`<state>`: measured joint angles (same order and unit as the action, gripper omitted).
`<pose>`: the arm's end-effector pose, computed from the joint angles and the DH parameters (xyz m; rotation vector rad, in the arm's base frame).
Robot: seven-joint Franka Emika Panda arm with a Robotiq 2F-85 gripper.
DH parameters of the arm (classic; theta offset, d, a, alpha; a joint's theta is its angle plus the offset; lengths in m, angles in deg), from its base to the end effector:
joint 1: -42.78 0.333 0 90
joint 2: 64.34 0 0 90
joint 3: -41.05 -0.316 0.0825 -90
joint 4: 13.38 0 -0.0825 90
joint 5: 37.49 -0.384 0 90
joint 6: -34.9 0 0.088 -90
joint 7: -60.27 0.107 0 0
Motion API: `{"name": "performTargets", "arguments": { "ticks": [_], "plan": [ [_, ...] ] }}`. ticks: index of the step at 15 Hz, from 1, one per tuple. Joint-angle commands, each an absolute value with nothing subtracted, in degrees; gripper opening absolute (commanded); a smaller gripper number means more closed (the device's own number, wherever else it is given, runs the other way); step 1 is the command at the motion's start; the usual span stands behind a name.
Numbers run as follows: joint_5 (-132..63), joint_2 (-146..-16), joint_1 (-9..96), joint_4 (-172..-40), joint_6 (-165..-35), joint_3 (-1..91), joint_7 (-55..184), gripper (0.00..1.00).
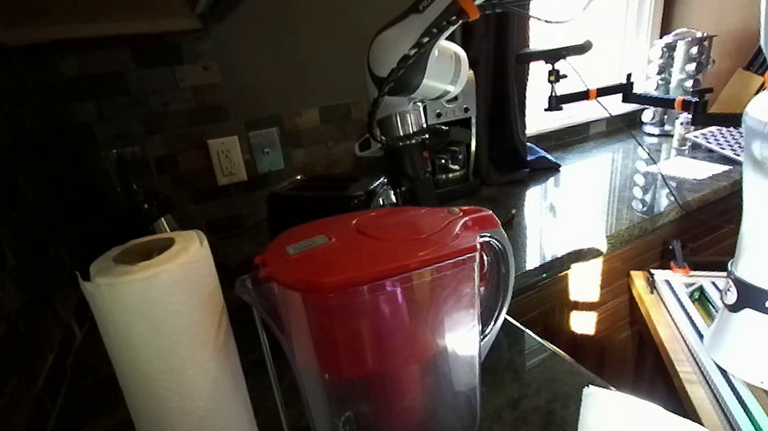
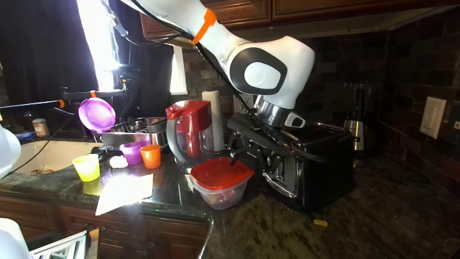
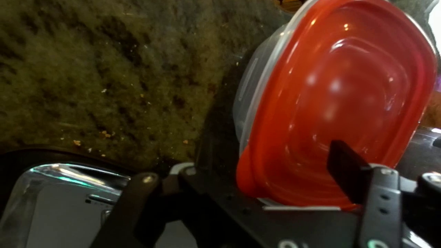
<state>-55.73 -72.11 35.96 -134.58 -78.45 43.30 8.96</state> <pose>0.5293 -0.0642 0.3333 -2.6598 -0.7788 0.1379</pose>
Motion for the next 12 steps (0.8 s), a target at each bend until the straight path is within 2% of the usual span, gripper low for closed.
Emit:
{"name": "performTargets", "arguments": {
  "ticks": [1, 4, 6, 8, 9, 10, 12],
  "plan": [
    [-56.4, -71.1, 36.6, -137.0, -83.2, 42.6, 6.4, 0.61],
    [-57.2, -71.0, 36.7, -137.7, -86.2, 42.3, 5.9, 0.35],
    [-57.8, -70.7, 36.7, -138.2, -87.6, 42.1, 5.7, 0.23],
    [-58.2, -70.0, 36.7, -138.5, -88.4, 42.0, 5.4, 0.21],
    [-58.2, -69.6, 36.7, -138.8, -88.8, 42.0, 5.2, 0.12],
    [-58.3, -69.5, 36.7, -139.0, -89.1, 41.9, 5.0, 0.14],
    [-58.3, -69.0, 36.8, -139.5, -89.7, 41.9, 4.8, 0.05]
  ]
}}
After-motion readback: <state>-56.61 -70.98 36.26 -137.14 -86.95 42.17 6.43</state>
